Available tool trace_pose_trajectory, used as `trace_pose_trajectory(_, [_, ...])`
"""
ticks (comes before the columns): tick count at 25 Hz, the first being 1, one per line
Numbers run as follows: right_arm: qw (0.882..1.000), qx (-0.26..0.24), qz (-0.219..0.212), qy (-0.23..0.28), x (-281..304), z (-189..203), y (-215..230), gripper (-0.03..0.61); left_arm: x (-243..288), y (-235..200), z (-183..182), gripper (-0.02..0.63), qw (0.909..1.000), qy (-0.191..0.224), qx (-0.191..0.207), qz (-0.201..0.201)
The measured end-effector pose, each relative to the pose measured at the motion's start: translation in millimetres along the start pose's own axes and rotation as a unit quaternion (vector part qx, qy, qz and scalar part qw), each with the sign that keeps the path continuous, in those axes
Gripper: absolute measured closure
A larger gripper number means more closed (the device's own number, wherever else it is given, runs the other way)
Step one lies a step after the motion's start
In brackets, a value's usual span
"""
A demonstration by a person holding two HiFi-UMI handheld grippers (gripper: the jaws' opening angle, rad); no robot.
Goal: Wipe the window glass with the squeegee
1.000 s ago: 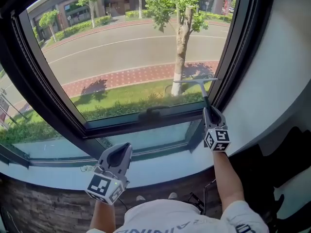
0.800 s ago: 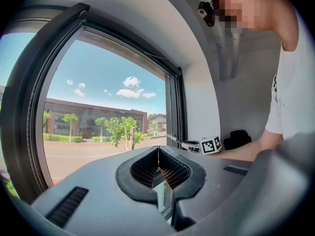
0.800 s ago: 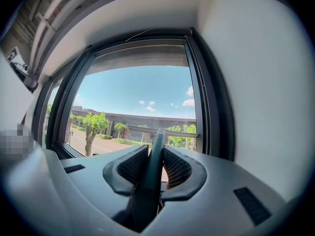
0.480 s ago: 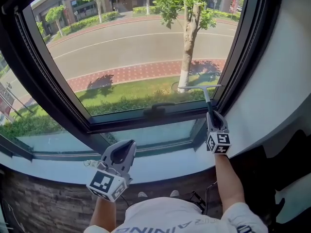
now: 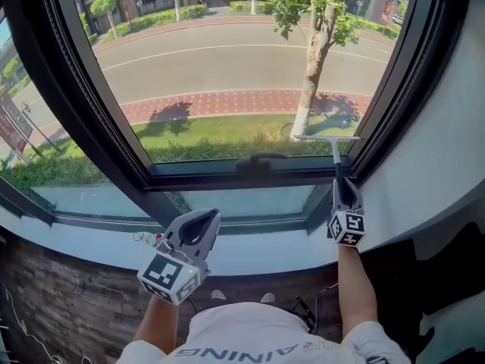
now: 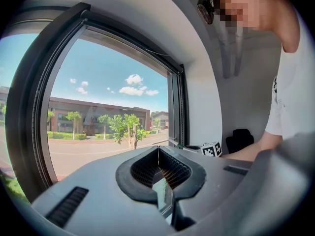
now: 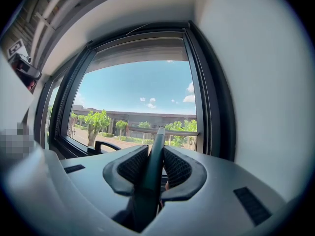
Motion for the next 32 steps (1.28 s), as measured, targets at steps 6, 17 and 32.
trace_pose_trajectory(6, [1.000, -0.005, 0.002, -0.005, 1.1, 13.1, -3.7, 0.479, -1.7, -1.2, -0.3, 0.597, 1.0000, -0.003, -0.003, -0.007])
trace_pose_trajectory(17, [0.998, -0.029, -0.015, -0.051, 7.4, 54.1, -9.5, 0.479, -0.6, 1.0, 6.1, 0.597, 0.9995, -0.024, -0.009, -0.015])
trace_pose_trajectory(32, [0.997, -0.009, -0.028, -0.076, -15.1, 53.2, -10.7, 0.479, 3.2, 8.3, 6.9, 0.597, 0.9995, -0.011, -0.013, -0.027])
Point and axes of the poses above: the fingertips, and each gripper's own axes: x forward along the fingers, y to its right, z out of its underside, the point moved 5 cm from there along -x, backward along the fingers, and after that the axes turned 3 degrees about -x, right-handed, at the moved point
